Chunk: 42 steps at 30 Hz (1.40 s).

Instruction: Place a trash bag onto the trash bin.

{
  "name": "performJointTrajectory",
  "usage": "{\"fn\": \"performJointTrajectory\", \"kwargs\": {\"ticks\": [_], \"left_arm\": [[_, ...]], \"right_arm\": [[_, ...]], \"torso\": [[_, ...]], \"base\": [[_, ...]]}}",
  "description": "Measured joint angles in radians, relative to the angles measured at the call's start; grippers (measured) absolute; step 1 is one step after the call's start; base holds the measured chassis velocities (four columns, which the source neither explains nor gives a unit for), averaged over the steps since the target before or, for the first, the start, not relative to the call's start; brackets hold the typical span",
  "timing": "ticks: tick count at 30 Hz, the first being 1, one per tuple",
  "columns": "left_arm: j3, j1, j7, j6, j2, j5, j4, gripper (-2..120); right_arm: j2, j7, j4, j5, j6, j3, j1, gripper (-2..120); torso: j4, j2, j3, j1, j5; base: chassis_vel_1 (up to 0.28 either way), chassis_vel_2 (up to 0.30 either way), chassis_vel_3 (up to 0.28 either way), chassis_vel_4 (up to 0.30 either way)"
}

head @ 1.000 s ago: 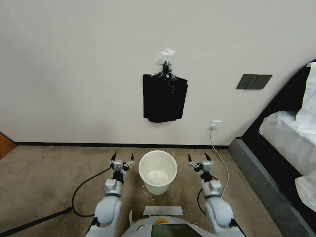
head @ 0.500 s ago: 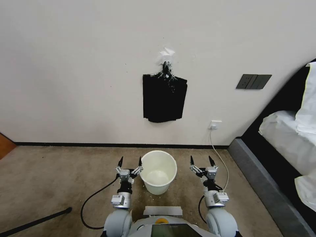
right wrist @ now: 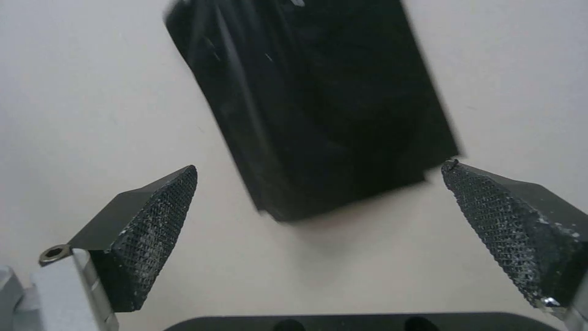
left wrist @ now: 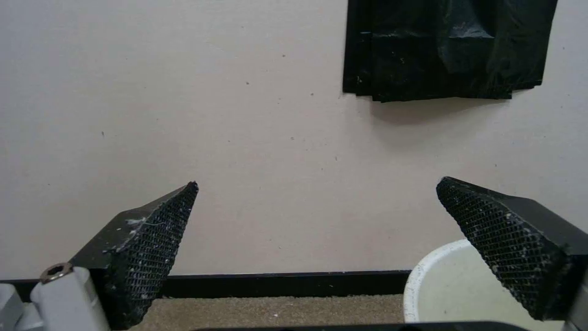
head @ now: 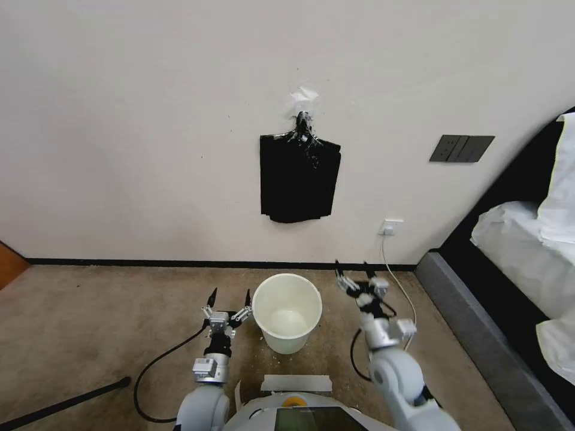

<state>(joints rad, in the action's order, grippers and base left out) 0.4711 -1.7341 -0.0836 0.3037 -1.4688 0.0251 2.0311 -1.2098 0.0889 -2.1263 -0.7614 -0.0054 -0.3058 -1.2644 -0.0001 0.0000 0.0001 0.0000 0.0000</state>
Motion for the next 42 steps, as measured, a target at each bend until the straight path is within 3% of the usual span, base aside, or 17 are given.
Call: {"fn": "performJointTrajectory", "kwargs": {"ticks": [6,17,25,42], "left_arm": [[0.019,-0.005,0.001,0.000,-0.013,-0.003,0.005,100],[0.036,-0.005,0.001,0.007,-0.028,-0.005,0.007,100],[0.051,-0.005,0.001,0.012,-0.027,-0.003,0.007,100],[0.063,-0.006,0.001,0.013,-0.018,0.012,0.020,100]], "right_arm": [[0.020,0.044,0.065,-0.349,-0.064,0.052,0.288,100],[-0.041,0.070,0.286,-0.599,-0.102,0.132,0.654,100],[-0.080,0.065,0.409,-0.674,-0.106,0.171,0.770,100],[-0.099,0.032,0.565,-0.661,-0.103,0.221,0.935,100]], "torso": [[-0.0001,0.000,0.000,0.000,0.0000],[0.0001,0.000,0.000,0.000,-0.0002],[-0.0001,0.000,0.000,0.000,-0.0001],[0.0000,0.000,0.000,0.000,0.0000]], "base": [[0.000,0.000,0.000,0.000],[0.000,0.000,0.000,0.000],[0.000,0.000,0.000,0.000],[0.000,0.000,0.000,0.000]]}}
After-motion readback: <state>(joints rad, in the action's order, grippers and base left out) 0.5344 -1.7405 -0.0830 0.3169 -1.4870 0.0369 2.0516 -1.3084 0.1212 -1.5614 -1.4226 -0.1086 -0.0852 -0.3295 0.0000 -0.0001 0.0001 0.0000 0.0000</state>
